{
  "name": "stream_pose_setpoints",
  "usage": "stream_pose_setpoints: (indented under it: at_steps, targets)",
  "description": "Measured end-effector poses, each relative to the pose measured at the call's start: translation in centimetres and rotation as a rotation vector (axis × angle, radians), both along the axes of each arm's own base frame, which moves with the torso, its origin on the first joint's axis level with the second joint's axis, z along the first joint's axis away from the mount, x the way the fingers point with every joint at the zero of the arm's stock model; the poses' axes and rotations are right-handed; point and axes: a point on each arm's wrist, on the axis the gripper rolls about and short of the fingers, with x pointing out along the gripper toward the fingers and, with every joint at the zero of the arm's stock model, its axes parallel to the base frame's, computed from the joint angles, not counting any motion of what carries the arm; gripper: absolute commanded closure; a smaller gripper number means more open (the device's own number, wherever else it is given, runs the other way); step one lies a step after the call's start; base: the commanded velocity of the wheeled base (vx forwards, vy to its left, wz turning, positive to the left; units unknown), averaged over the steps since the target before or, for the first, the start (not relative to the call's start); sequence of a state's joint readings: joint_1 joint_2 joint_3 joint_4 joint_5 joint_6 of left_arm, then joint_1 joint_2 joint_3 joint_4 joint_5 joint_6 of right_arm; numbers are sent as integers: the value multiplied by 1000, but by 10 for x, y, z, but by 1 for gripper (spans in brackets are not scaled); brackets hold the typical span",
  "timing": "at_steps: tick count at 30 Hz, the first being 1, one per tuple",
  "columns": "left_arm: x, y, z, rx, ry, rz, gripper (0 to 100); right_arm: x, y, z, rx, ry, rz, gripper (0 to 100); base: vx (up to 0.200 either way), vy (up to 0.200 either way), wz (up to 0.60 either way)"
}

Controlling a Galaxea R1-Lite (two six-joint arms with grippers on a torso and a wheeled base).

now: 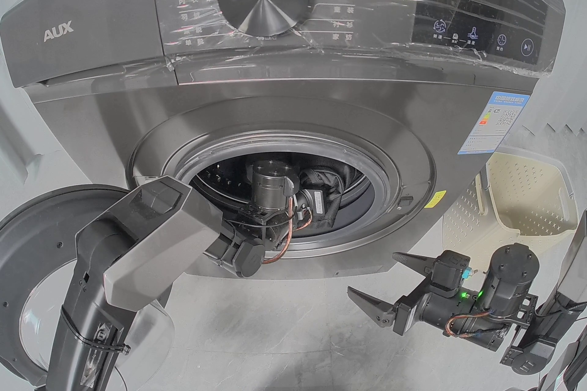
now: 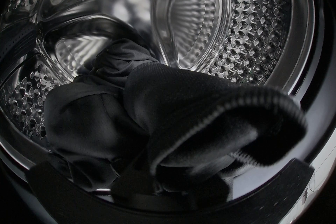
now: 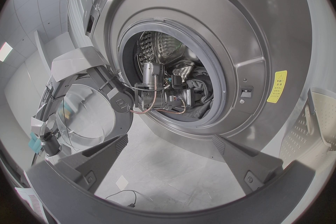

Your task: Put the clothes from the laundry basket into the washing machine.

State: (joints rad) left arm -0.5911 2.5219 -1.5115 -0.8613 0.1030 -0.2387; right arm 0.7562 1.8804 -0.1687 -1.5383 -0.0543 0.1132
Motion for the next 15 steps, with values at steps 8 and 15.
stream_pose_setpoints:
  at_steps: [8, 15]
  targets:
    - [18, -5, 23, -77, -120, 60, 100, -1, 1, -1, -2, 3, 5, 0, 0, 0, 0]
    - [44, 2, 53, -173, -265, 157, 100, 0, 2, -2, -4, 9, 6, 0, 0, 0, 0]
